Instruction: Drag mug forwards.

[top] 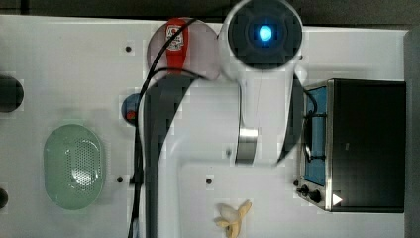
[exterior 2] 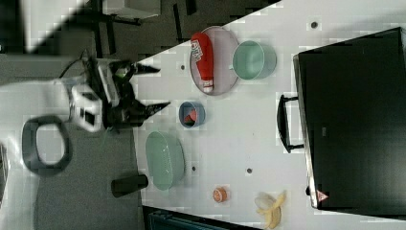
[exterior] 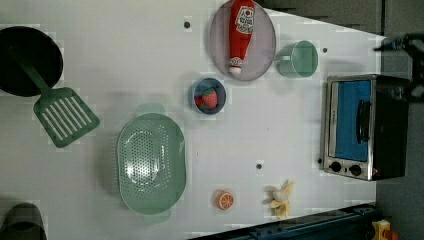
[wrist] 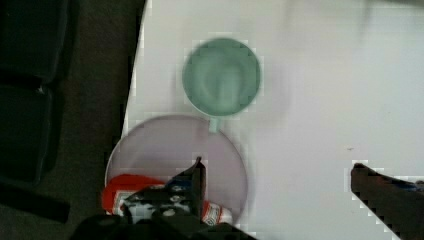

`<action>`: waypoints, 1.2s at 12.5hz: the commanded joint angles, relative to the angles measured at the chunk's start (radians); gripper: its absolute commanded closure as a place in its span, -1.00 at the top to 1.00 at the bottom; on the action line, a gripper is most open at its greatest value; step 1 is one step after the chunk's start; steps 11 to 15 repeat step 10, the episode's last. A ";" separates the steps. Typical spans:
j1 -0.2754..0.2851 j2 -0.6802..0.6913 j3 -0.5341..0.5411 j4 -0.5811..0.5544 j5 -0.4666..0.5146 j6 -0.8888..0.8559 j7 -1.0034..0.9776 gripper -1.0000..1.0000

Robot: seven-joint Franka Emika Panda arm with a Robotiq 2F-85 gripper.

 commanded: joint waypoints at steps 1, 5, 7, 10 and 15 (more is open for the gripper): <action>0.006 -0.071 -0.003 -0.160 -0.018 -0.005 -0.063 1.00; 0.005 -0.285 -0.002 -0.305 -0.019 -0.062 -0.332 1.00; 0.005 -0.372 0.003 -0.339 -0.019 -0.137 -0.450 1.00; 0.005 -0.481 0.006 -0.342 -0.019 -0.213 -0.458 1.00; 0.005 -0.481 0.006 -0.342 -0.019 -0.213 -0.458 1.00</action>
